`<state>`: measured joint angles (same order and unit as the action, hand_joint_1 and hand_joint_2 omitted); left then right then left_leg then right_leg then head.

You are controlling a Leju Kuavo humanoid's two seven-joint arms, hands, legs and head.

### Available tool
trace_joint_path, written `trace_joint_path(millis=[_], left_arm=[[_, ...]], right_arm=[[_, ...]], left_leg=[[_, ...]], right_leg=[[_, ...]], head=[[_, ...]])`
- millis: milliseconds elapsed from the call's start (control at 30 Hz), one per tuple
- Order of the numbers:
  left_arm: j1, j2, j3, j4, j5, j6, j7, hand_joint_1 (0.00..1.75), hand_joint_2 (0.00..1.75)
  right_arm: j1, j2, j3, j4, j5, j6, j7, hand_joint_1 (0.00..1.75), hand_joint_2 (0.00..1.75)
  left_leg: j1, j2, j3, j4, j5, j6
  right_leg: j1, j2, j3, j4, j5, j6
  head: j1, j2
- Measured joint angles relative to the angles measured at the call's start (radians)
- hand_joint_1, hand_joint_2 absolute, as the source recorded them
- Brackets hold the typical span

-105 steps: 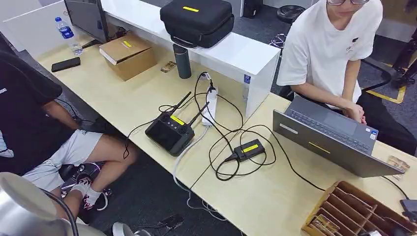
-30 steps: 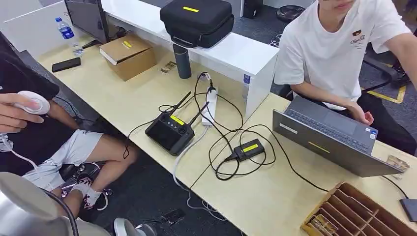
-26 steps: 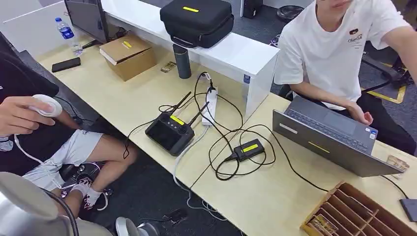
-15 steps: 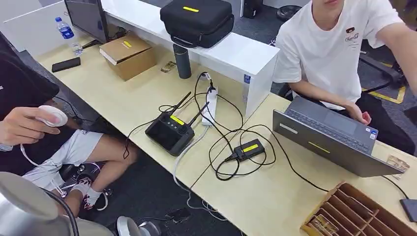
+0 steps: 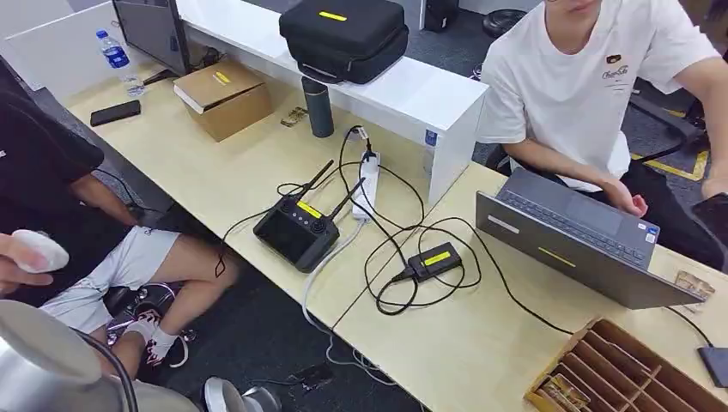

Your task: Pass the card to the sensor for recognition and then transmit it.

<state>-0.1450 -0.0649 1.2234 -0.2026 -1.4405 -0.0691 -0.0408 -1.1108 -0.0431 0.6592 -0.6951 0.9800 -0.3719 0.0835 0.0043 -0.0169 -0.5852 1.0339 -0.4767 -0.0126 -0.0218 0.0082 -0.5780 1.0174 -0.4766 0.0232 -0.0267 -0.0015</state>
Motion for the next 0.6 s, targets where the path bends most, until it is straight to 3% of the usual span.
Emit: trace_joint_path(millis=[167, 267, 467, 500, 600], left_arm=[[0.001, 0.0, 0.0, 0.0, 0.0, 0.0, 0.01, 0.0, 1.75], [0.004, 0.0, 0.0, 0.0, 0.004, 0.0, 0.014, 0.0, 1.75], [0.027, 0.002, 0.0, 0.0, 0.032, 0.0, 0.029, 0.0, 1.75], [0.038, 0.004, 0.0, 0.0, 0.035, 0.001, 0.033, 0.0, 1.75], [0.049, 0.007, 0.0, 0.0, 0.046, 0.001, 0.037, 0.0, 1.75]], right_arm=[[0.0, -0.003, 0.0, 0.01, 0.008, 0.0, 0.0, 0.0, 1.75], [-0.001, -0.033, 0.0, 0.012, 0.022, 0.0, 0.0, 0.0, 1.75], [-0.015, -0.197, -0.028, 0.021, 0.001, 0.0, -0.034, 0.0, 1.75], [-0.019, -0.258, -0.042, 0.024, -0.008, 0.0, -0.051, 0.0, 1.75], [-0.023, -0.368, -0.066, 0.029, -0.017, 0.002, -0.062, 0.0, 1.75]], left_leg=[[0.0, 0.0, 0.0, 0.0, 0.0, 0.0], [0.0, 0.0, 0.0, 0.0, 0.0, 0.0], [0.0, -0.007, -0.003, 0.003, 0.0, 0.0], [0.0, -0.007, -0.003, 0.004, 0.0, 0.001], [-0.001, -0.007, -0.004, 0.004, -0.001, 0.001]], right_leg=[[0.0, 0.0, 0.0, 0.0, 0.0, 0.0], [0.0, 0.0, 0.0, 0.0, 0.0, 0.0], [0.0, -0.007, 0.0, -0.001, 0.0, 0.0], [0.0, -0.007, 0.001, -0.002, 0.0, 0.0], [0.0, -0.007, 0.0, -0.004, 0.001, 0.001]], head=[[0.0, 0.0], [-0.001, 0.0], [0.0, 0.0], [0.0, 0.0], [0.0, 0.0]])
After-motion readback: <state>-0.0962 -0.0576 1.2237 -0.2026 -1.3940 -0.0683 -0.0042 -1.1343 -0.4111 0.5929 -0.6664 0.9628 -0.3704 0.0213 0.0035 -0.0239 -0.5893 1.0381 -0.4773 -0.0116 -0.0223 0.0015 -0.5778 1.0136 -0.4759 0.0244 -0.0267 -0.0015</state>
